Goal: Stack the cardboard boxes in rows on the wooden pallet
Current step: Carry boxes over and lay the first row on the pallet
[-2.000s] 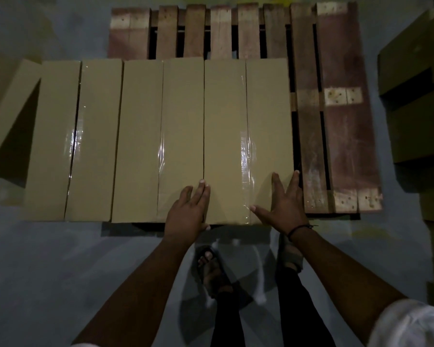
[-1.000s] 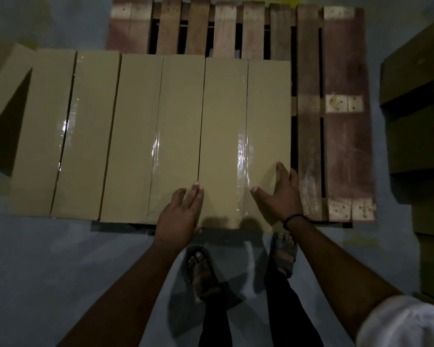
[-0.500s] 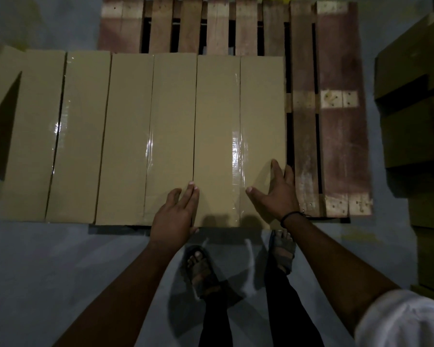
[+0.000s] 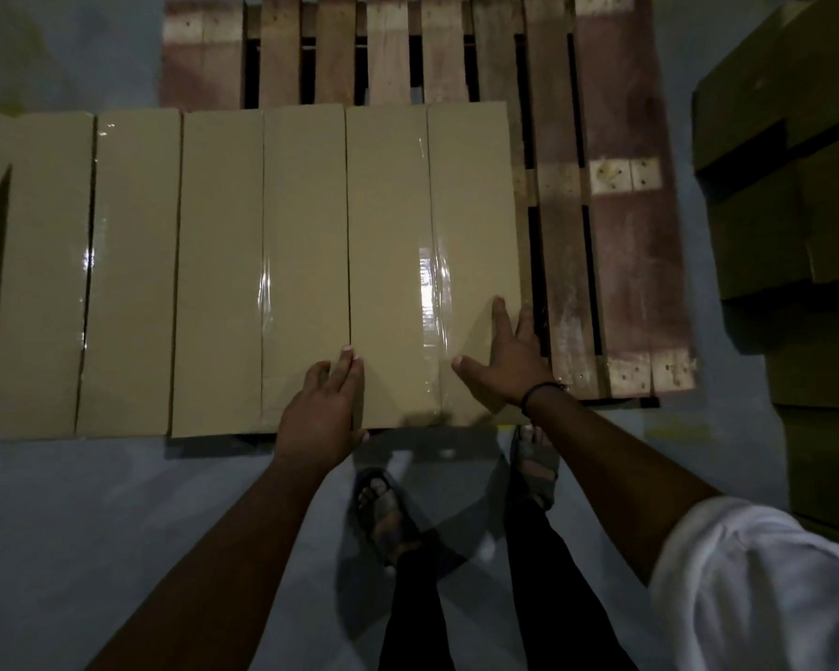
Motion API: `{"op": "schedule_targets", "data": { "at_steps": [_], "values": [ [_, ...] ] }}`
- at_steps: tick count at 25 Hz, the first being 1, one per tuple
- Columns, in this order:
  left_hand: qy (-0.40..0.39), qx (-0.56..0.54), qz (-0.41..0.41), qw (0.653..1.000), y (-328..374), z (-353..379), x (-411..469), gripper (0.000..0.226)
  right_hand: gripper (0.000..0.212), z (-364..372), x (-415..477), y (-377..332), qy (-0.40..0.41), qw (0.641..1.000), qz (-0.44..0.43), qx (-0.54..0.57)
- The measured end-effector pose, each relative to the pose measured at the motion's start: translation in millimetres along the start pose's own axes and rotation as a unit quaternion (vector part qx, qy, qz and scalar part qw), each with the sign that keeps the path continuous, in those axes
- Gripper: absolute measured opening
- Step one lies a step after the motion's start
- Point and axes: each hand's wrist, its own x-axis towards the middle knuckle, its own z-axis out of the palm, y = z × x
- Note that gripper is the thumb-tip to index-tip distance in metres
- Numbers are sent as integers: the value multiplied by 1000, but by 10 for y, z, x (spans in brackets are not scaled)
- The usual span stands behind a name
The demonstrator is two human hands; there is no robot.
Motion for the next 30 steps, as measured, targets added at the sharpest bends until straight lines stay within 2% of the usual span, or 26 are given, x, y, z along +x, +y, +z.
{"op": "schedule_targets", "data": {
  "at_steps": [2, 6, 14, 19, 23, 30],
  "values": [
    [-24, -19, -3, 1000, 43, -95, -82, 107, 109, -54, -140, 3, 7, 1000, 1, -24],
    [-3, -69, -33, 997, 171, -320, -502, 95, 98, -189, -608, -123, 25, 998, 5, -60],
    [13, -101, -38, 994, 332, -1082, -1380, 85, 77, -711, -1746, -725, 69, 991, -84, -81],
    [52, -99, -9, 994, 329, -1629, -1810, 83, 69, -1117, -2560, -1019, 129, 983, -128, -41],
    [98, -119, 51, 987, 487, -1993, -2024, 80, 63, -1426, -3212, -1007, 200, 968, -140, -47],
    [127, -163, 133, 969, 1222, -2449, -2277, 76, 61, -1716, -3880, -702, 298, 947, -117, 0]
  ]
}}
